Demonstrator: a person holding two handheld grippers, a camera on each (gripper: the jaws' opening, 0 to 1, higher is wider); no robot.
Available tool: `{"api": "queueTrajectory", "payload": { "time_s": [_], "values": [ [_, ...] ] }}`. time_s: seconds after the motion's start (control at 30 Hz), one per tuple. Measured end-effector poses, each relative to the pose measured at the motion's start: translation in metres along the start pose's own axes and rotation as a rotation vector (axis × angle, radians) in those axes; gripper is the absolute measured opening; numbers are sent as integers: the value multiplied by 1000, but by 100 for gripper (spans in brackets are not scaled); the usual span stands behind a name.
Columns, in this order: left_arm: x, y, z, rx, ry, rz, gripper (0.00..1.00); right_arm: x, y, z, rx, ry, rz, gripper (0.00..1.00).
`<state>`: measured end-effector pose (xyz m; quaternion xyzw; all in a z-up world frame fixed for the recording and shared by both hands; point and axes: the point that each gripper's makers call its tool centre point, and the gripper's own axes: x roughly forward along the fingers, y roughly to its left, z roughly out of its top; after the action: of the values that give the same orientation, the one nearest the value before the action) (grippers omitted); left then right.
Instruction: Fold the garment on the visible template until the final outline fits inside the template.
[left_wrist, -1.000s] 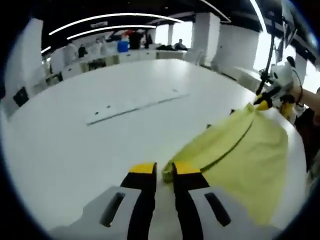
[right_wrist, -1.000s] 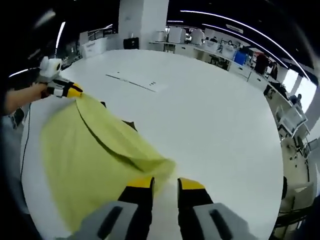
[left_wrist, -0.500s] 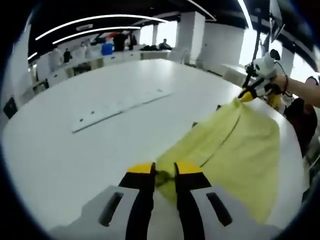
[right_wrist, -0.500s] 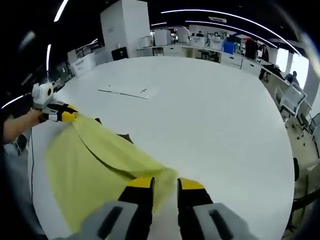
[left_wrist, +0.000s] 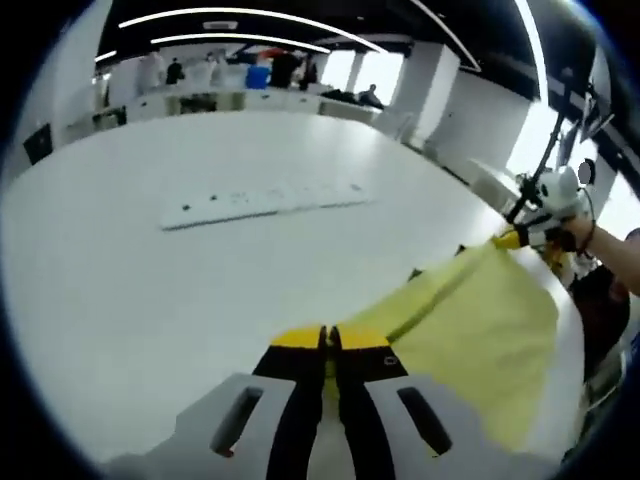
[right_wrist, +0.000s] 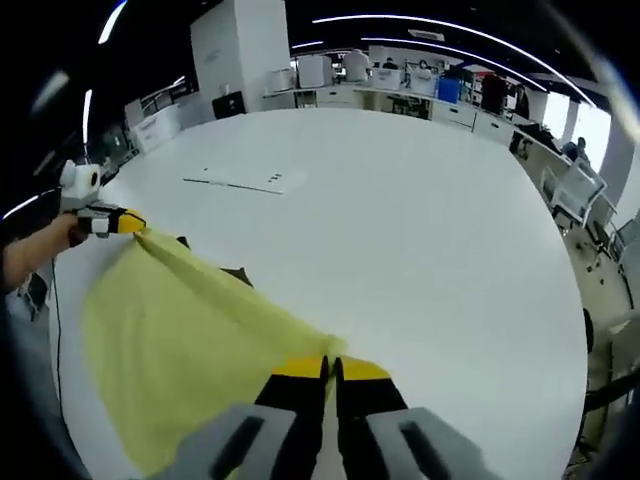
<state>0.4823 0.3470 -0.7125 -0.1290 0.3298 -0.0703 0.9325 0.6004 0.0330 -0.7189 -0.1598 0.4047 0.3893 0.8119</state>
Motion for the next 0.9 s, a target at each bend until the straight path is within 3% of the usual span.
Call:
{"api": "queueTrajectory", "payload": {
  "time_s": [0.07,0.23,0.47,0.7,0.9],
  "values": [
    [0,0,1,-3,-9,14,0,3,0,-2,-6,6,-4,0],
    [-2,-4,2,89,-3,18,2,4,1,-3,-23,15,-8,0],
    [-6,8,2,53,10,58,4,3,-1,-3,-7,14,-14,0],
    [-17,1,4,99,11,55,14,-8,-3,-1,-1,7,-40,16],
    [-38,-19,-1,133,18,0,32,-30,17,-4,-34,17,0,31]
  ]
}}
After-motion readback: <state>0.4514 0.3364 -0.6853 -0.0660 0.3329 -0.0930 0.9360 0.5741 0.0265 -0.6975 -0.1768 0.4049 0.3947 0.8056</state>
